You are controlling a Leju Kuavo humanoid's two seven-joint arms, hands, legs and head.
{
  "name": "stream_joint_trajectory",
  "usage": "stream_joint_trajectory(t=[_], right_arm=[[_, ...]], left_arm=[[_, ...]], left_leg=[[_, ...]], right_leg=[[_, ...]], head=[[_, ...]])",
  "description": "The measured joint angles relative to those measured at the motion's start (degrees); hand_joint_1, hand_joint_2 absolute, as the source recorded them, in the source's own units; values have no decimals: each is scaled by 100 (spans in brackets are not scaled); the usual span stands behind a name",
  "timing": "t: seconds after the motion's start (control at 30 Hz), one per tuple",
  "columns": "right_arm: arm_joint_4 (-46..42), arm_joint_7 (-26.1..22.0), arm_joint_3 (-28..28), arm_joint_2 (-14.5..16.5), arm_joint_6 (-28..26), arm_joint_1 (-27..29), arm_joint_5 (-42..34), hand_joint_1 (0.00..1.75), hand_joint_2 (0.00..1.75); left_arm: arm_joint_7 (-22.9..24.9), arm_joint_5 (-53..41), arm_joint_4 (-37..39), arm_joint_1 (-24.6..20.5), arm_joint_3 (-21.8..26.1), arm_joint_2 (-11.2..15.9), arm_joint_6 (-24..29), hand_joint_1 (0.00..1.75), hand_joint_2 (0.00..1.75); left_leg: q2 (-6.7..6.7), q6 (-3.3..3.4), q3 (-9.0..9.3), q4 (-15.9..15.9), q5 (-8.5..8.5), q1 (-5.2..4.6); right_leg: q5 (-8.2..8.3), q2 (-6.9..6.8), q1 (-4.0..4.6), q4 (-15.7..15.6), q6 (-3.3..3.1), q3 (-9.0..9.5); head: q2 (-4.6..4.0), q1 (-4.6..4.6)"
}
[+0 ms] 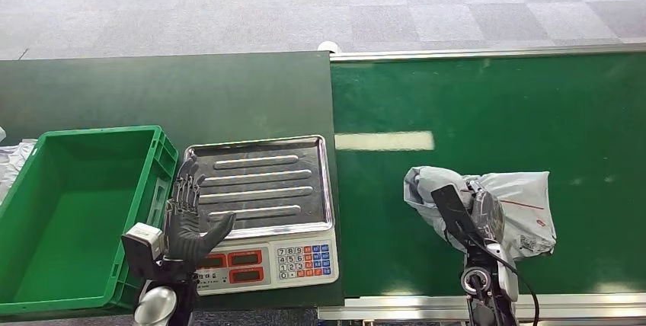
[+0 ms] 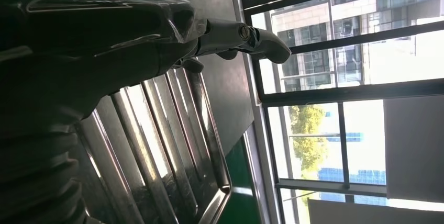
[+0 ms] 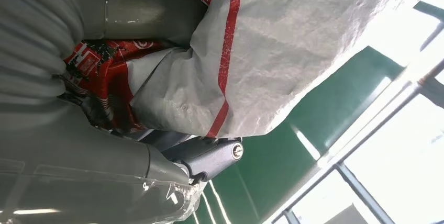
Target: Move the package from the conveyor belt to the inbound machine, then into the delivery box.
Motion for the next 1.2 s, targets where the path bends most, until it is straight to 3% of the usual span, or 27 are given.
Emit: stream_joint_trajectory(t=[0.4,0.57,0.8,1.0,1.2], right_arm=[[-1835,-1698,-620,461,-655,484,-1595,175,175],[-2254,-1940,-627,553,-688,568,-1628,175,175],[-2547,-2127,-342,568,-669,585,-1410,175,175],[-2583,-2307,248,533,-658,479,-1036,175,175],[-2526,-2317,1046,426,-699,271,-369,175,175]], left_arm=[[-138,-28,196,-274,6,-29,-63,0,175],[-256,-100,264,-334,4,-42,90,0,175],[-669,-289,123,-322,21,-49,922,0,175],[-871,-16,-572,-240,103,-110,2472,0,175],[-871,286,-1083,-177,111,-126,2774,0,175]], left_leg=[[4,0,-4,0,0,0],[4,0,-4,0,0,0],[3,-1,-6,0,1,0],[-2,-1,-9,-1,4,0],[-2,-1,-12,-1,6,0]], right_leg=[[0,1,0,0,0,-5],[0,1,0,0,0,-5],[0,0,0,2,0,-4],[0,-7,1,3,0,-5],[0,-9,1,4,0,-6]], head=[[0,0],[0,1],[0,0],[0,0],[0,1]])
